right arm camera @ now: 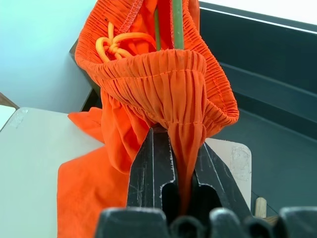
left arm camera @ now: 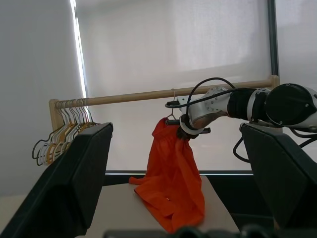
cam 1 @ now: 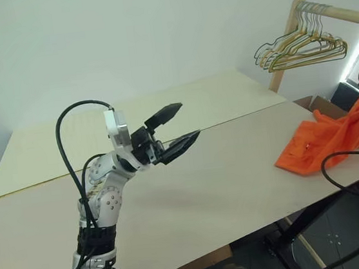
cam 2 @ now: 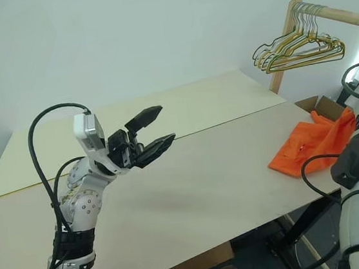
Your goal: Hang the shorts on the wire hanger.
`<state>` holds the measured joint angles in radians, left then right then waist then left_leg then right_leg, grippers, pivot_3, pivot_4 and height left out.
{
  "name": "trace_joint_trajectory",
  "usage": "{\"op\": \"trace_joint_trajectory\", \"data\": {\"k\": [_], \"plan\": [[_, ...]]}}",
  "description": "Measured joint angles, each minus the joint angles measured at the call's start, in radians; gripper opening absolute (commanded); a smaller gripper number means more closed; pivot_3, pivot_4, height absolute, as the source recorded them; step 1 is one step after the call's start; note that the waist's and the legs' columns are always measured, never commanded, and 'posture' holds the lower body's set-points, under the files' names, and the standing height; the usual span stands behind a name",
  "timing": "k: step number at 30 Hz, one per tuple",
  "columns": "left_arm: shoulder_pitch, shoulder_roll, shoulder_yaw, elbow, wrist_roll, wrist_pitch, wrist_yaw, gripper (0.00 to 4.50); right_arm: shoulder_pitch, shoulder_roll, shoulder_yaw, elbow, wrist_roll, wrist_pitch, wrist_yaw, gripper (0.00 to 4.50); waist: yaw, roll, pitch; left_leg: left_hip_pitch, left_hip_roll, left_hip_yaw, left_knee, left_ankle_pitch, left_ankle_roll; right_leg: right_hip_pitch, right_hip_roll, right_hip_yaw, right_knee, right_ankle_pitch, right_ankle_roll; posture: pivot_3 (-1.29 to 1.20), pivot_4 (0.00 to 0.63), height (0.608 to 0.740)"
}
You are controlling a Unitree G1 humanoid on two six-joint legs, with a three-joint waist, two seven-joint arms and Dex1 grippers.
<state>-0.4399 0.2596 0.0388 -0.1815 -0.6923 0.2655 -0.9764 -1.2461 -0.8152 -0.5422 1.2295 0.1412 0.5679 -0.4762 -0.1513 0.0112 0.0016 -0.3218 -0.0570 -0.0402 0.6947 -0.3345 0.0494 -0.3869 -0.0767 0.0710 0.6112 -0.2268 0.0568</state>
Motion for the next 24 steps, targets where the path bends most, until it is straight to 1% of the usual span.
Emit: {"op": "trace_joint_trajectory", "data": {"k": [8, 10, 12, 14, 16, 19, 20, 23, 24], "plan": [[0.009, 0.000, -0.011, 0.000, -0.003, 0.000, -0.017, 4.47, 0.000, 0.001, 0.022, 0.007, 0.002, 0.000, -0.006, 0.00, 0.000, -0.002, 0.001, 0.000, 0.000, 0.000, 0.000, 0.000, 0.000, 0.000, 0.000, 0.000, 0.000, 0.000, 0.000, -0.11, 0.000, 0.740], [0.009, 0.000, -0.011, -0.001, -0.004, 0.000, -0.016, 4.50, 0.000, 0.001, 0.028, 0.007, 0.000, 0.000, -0.006, 0.62, 0.000, -0.002, 0.002, 0.000, 0.000, 0.000, 0.000, 0.000, 0.000, 0.000, 0.000, 0.000, 0.000, 0.000, 0.000, -0.08, 0.000, 0.740], [0.009, -0.001, -0.011, -0.001, -0.004, 0.000, -0.014, 4.50, 0.000, 0.001, 0.038, 0.009, -0.001, 0.000, -0.013, 0.99, 0.002, -0.002, 0.002, 0.000, 0.000, 0.000, 0.000, 0.000, 0.000, 0.000, 0.000, 0.000, 0.000, 0.000, 0.000, -0.07, 0.000, 0.740], [0.007, -0.001, -0.010, -0.001, -0.004, 0.000, -0.007, 4.50, 0.000, 0.002, 0.040, 0.010, 0.000, 0.000, -0.030, 1.60, 0.007, -0.002, 0.002, 0.000, 0.000, 0.000, 0.000, 0.000, 0.000, 0.000, 0.000, 0.000, 0.000, 0.000, 0.000, -0.06, 0.000, 0.740], [0.006, 0.002, -0.006, -0.001, -0.004, 0.000, 0.000, 4.50, 0.000, 0.004, 0.044, 0.010, 0.000, 0.000, -0.043, 2.31, 0.015, -0.003, 0.002, 0.000, 0.000, 0.000, 0.000, 0.000, 0.000, 0.000, 0.000, 0.000, 0.000, 0.000, 0.000, -0.06, 0.000, 0.740], [0.006, 0.015, -0.005, -0.002, -0.008, 0.000, 0.004, 4.50, 0.000, 0.007, 0.061, 0.010, -0.002, -0.001, -0.052, 3.15, 0.031, -0.002, 0.003, 0.000, 0.000, 0.000, 0.000, 0.000, 0.000, -0.001, 0.000, 0.000, 0.000, 0.000, 0.000, -0.05, 0.000, 0.740], [0.006, 0.018, -0.003, -0.004, -0.012, 0.000, 0.004, 4.50, 0.000, 0.008, 0.063, 0.010, -0.002, -0.003, -0.051, 3.55, 0.035, -0.002, 0.003, 0.000, 0.000, 0.000, 0.000, 0.000, 0.000, -0.001, 0.000, 0.000, 0.000, 0.000, 0.000, -0.05, 0.000, 0.740], [0.008, 0.026, 0.002, -0.014, -0.014, 0.000, 0.004, 4.50, 0.000, 0.012, 0.065, 0.010, -0.002, -0.005, -0.055, 4.40, 0.050, -0.002, 0.003, 0.000, 0.000, 0.000, 0.000, 0.000, 0.000, -0.002, 0.000, 0.000, -0.001, 0.000, 0.000, -0.04, 0.000, 0.740], [0.009, 0.026, 0.002, -0.016, -0.015, 0.000, 0.005, 4.50, 0.000, 0.014, 0.067, 0.010, -0.003, -0.007, -0.060, 4.48, 0.055, -0.002, 0.003, 0.000, 0.000, 0.000, 0.000, 0.000, 0.000, -0.002, 0.000, 0.000, -0.001, 0.000, 0.000, -0.05, 0.000, 0.740]]}}
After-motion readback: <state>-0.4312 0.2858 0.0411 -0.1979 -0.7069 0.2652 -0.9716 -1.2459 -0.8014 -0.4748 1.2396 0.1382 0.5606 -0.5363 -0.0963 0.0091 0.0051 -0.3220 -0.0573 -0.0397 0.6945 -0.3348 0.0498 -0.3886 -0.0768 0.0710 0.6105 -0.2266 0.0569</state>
